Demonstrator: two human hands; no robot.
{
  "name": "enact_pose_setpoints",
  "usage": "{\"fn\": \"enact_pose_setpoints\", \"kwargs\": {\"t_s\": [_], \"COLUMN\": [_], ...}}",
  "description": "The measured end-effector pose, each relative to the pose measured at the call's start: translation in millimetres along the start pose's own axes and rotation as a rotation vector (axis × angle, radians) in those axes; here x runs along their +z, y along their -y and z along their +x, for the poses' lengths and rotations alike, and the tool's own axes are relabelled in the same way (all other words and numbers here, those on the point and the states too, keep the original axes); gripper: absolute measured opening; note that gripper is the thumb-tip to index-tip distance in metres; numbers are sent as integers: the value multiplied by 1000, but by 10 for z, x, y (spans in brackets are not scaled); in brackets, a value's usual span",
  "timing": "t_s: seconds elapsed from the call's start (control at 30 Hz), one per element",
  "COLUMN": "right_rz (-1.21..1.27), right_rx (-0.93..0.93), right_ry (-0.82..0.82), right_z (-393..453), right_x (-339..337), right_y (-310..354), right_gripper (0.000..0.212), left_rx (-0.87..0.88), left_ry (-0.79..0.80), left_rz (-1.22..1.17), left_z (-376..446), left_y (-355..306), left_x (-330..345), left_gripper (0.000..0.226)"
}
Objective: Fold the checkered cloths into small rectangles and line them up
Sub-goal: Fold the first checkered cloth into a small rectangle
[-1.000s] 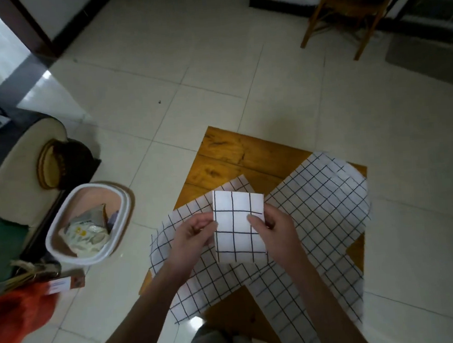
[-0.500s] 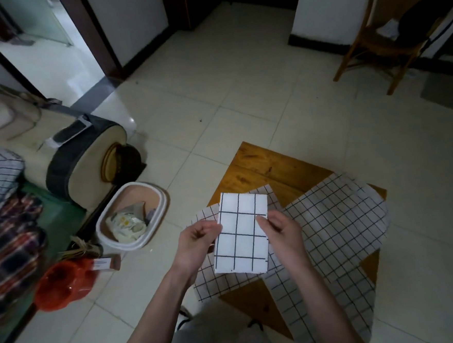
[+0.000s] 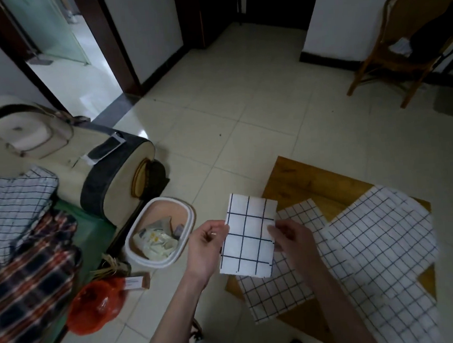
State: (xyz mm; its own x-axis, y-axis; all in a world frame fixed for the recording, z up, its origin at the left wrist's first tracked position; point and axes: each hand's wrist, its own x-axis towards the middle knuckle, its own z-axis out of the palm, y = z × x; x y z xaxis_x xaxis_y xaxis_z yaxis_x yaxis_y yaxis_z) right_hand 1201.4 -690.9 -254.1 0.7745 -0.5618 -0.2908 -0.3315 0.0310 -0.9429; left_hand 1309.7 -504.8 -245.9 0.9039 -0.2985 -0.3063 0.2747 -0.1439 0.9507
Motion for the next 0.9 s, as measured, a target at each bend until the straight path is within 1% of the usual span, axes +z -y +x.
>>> {"fn": "enact_pose_setpoints", "kwargs": {"t_s": [0.1, 0.2, 0.33, 0.43, 0.53, 0.63, 0.77, 0.9], "right_rz": [2, -21, 41, 85, 90, 115, 103, 115], "right_rx": [8, -19, -37, -40, -35, -12, -12, -23], "right_ry": [-76, -124, -169, -175, -159, -159, -204, -267], "right_z": [60, 129, 171, 211, 283, 359, 468, 650], "right_x": [489, 909, 1378, 1615, 1775, 1903, 2011, 1983], "right_y": [164, 299, 447, 543, 612, 611, 606, 672], "right_gripper": [9, 2, 10, 15, 17, 14, 7, 4], "left_rx": [21, 61, 92, 111, 124, 110, 89, 87], "left_ry": [21, 54, 54, 67, 75, 96, 150, 212], "left_rz": [16, 97, 118, 134, 139, 122, 154, 187], "left_z": [242, 455, 742, 947, 1126, 1277, 1489, 1799], "left_y": [-51, -109, -217, -295, -379, -425, -454, -555], "left_x": [-443, -836, -1258, -1474, -1580, -1634, -1652, -1520], "left_gripper": [6, 9, 6, 11, 11, 7, 11, 6]}}
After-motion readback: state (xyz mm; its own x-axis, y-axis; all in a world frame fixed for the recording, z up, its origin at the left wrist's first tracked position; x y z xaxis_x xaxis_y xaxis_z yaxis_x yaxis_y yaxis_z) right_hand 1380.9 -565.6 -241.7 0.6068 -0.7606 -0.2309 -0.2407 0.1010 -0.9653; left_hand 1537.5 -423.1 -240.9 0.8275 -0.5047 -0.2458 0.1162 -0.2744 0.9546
